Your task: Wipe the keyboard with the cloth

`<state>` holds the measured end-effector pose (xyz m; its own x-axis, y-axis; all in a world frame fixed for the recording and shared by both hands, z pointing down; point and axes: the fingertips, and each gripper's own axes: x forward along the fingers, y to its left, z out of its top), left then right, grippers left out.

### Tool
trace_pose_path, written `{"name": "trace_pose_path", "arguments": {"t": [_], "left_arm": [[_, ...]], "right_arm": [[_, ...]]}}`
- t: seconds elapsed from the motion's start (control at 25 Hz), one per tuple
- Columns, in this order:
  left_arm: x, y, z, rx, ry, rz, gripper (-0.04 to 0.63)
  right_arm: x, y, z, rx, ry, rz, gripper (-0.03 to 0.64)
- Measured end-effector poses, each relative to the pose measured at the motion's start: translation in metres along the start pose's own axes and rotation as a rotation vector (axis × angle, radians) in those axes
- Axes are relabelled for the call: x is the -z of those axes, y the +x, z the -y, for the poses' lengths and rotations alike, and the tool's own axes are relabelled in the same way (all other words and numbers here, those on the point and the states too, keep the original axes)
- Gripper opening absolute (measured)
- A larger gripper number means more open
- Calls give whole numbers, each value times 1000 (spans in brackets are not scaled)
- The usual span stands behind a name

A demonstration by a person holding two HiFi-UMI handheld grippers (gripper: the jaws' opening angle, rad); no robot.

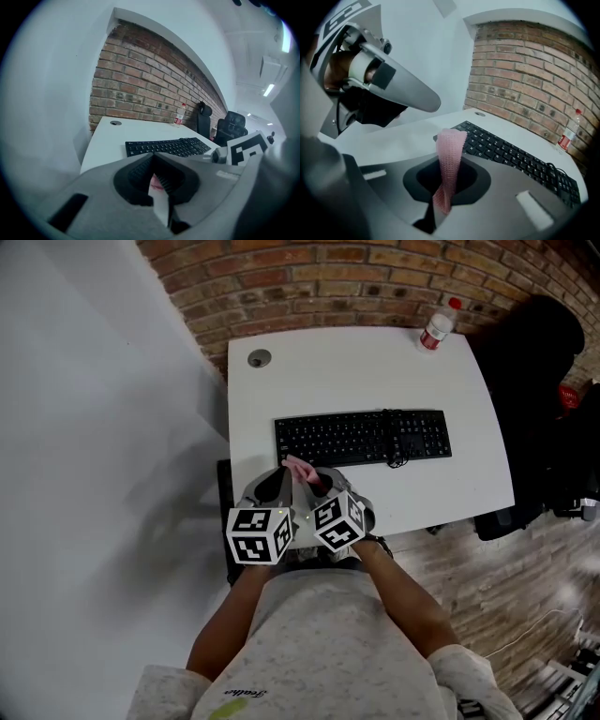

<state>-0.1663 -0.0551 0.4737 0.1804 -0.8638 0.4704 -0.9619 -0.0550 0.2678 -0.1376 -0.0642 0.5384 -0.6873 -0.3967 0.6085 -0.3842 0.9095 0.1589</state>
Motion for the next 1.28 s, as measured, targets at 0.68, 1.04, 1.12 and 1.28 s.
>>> {"name": "trace_pose_path", "arguments": {"t": [0.68, 1.04, 1.12, 1.28], "left_arm": [[2, 26, 28, 117, 47, -37, -8], [7, 45, 56, 172, 76, -62, -8], [8, 49, 65, 181, 85, -69, -8], [8, 58, 81, 196, 96, -74, -8]], "right_arm": [[32, -30, 41, 146, 158, -7, 25], [56, -52, 70, 219, 226, -12, 25], [62, -58, 77, 235, 241, -11, 25], [76, -71, 91, 264, 268, -13, 25]]}}
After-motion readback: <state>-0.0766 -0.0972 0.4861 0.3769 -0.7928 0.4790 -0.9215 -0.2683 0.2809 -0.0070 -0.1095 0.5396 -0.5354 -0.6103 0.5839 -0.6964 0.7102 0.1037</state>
